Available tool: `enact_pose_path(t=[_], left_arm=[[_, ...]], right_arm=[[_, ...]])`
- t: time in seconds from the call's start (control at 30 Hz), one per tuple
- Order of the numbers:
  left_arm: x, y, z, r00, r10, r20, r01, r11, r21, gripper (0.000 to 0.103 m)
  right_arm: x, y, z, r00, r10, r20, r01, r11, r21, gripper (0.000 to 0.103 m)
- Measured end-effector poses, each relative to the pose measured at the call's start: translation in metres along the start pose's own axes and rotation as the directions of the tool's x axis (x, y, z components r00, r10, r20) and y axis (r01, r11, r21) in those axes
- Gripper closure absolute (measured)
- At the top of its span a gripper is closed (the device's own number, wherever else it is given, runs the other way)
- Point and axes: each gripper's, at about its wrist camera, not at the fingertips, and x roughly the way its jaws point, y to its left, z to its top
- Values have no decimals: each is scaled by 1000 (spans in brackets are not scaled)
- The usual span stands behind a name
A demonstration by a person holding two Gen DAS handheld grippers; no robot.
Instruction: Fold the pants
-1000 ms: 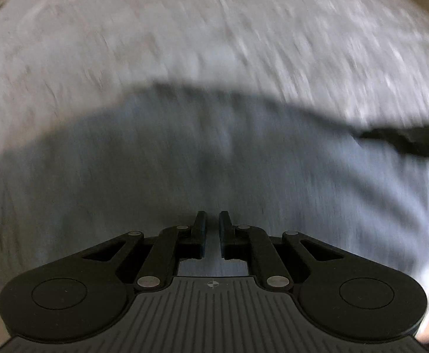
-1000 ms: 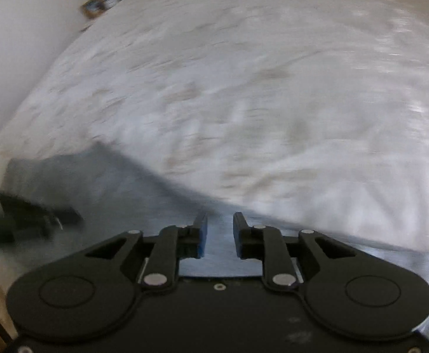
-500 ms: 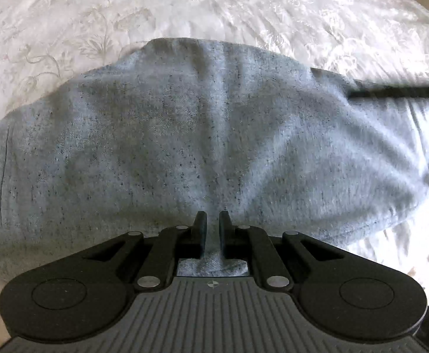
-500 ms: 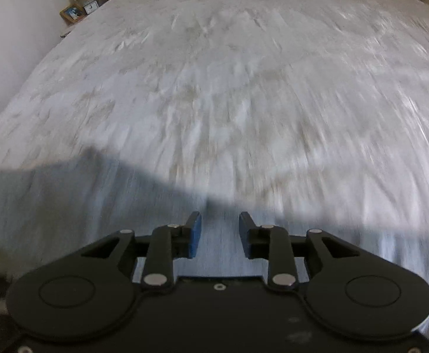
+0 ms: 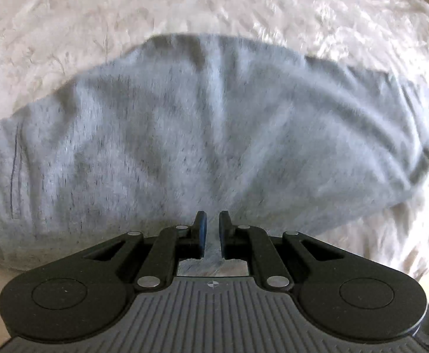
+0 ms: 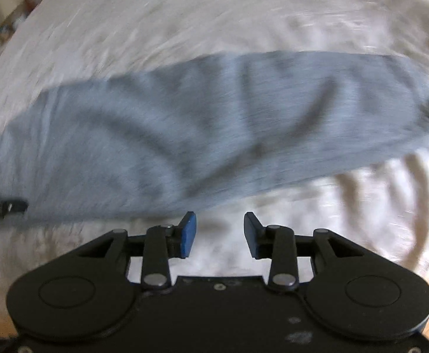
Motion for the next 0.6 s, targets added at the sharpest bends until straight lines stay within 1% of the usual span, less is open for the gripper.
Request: enact_pose_path(t=[0.1,0.17,0.23,0.33,0.47,0.5,0.6], left_arm=[[-7,-20,11,1000,14,26,-14,1000,-14,93],[-9,-35,11,999,19,30,-18,999,-28,93],[-10,-57,15,999,17,33,-15,999,-45,93],[-15,-94,19,999,10,41,-8,999,-34,93],[-12,-141,20,999,4,45,-2,1000,-26,93],[-12,-152,20,999,2,46,-1,1000,-30,93],[-6,-175,22,999,0,46,2,999,-41,93]], right_arm=[[-9,-32,12,998,-24,64,18,996,86,62],[-12,-54,22,994,-42,103,31,994,109,62],[-16,-80,31,991,-59,124,45,992,114,62],[-20,-122,49,984,-81,159,62,991,122,62],[-23,-162,70,978,-82,193,61,991,116,60],[-24,-172,75,977,-78,197,59,993,105,58],[-10,-192,80,980,-82,180,71,995,65,57]])
